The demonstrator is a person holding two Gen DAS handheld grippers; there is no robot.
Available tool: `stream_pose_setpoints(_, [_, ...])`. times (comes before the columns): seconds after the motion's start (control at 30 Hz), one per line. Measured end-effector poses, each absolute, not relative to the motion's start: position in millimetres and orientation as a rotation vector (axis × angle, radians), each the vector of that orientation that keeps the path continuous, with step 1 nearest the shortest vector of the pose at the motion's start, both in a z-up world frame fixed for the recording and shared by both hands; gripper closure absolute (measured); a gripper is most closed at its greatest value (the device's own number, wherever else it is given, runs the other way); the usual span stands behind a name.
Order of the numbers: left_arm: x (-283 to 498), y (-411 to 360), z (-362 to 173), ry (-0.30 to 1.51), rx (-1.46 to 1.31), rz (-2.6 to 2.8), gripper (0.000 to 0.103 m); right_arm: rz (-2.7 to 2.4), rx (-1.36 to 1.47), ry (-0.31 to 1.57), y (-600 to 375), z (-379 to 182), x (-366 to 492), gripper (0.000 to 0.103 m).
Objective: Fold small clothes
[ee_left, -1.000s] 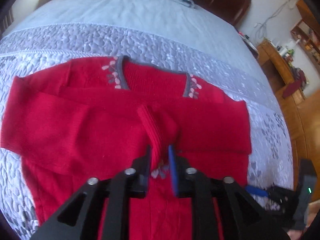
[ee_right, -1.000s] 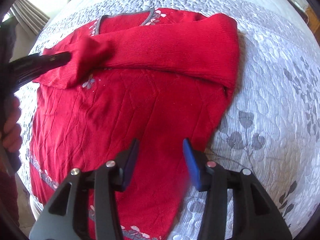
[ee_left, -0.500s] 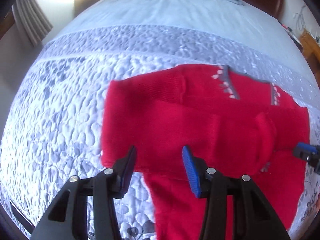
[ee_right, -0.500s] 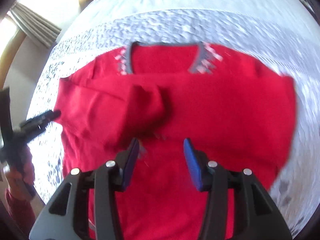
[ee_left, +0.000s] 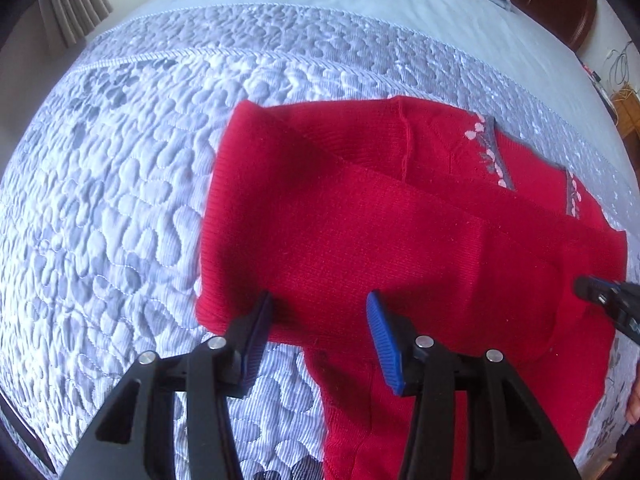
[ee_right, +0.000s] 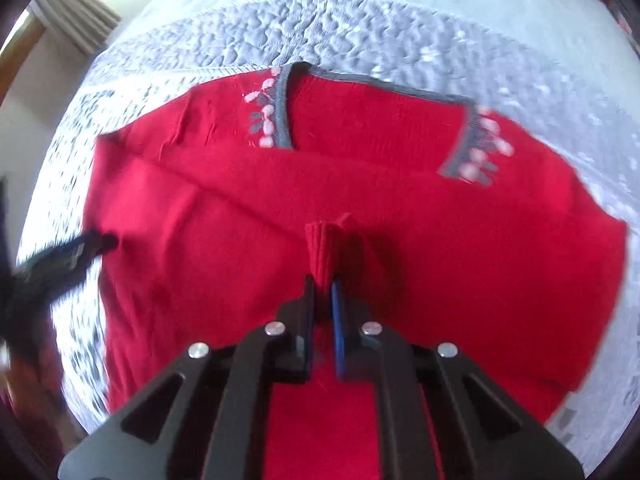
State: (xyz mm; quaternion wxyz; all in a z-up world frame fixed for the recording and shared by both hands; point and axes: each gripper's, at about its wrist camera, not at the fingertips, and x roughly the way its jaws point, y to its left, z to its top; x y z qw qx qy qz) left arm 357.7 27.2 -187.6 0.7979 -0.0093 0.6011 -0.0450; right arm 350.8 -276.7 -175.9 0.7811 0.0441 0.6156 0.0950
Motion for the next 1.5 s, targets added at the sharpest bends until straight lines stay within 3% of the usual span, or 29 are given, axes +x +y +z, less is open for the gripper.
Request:
stream_pose_setpoints(0.03, [357.4,27.8,-188.9,1.291,-0.024,-0.096,0.054,0.221,0.081,1.301,-288.8,-169.1,332.2,0.092])
stream_pose_setpoints(0.07, [356.3,28.6,-190.0,1.287,-0.027,-0.097,0.054,0.22,0.077,1.294,-296.7,-166.9,321.8,0.076])
stream_pose_setpoints(0.1, [355.2,28.2,-190.3,1.285,-0.026,-0.098,0.054,0.205,0.077,1.291,-307.8,-165.7,308.3,0.053])
stream_pose_setpoints(0.13, [353.9,28.0,-190.7,1.282,-0.021,-0.097,0.053,0.176,0.079,1.282,-322.6,-166.1,290.9,0.049])
stream_pose_setpoints(0.3, [348.9,24.7,-189.2,1.285,-0.011,-0.101,0.051,0.174,0.181,1.337,-359.1,-174.1,252.5,0.054])
stream_pose_setpoints(0.63, [341.2,32.8,-167.7,1.281,-0.051,-0.113,0.048,0.205,0.453,1.432,-344.0,-211.3,308.8,0.055])
stream_pose_setpoints(0.73, [341.8,35.8,-162.6,1.261,-0.029,-0.099,0.047,0.228,0.488,1.42,-341.7,-214.2,311.8,0.077])
stream_pose_setpoints(0.8, [344.2,36.6,-162.0,1.252,-0.014,-0.088,0.047,0.257,0.476,1.407,-337.0,-210.6,314.2,0.098])
stream_pose_setpoints(1.2, [363.5,46.0,-158.5,1.215,-0.074,-0.034,0.045,0.106,0.298,1.175,-414.9,-114.9,323.7,0.099])
stream_pose_setpoints(1.5, [396.3,13.1,-191.3,1.264,-0.076,-0.052,0.045,0.007,0.342,1.243,-468.6,-173.8,330.8,0.099])
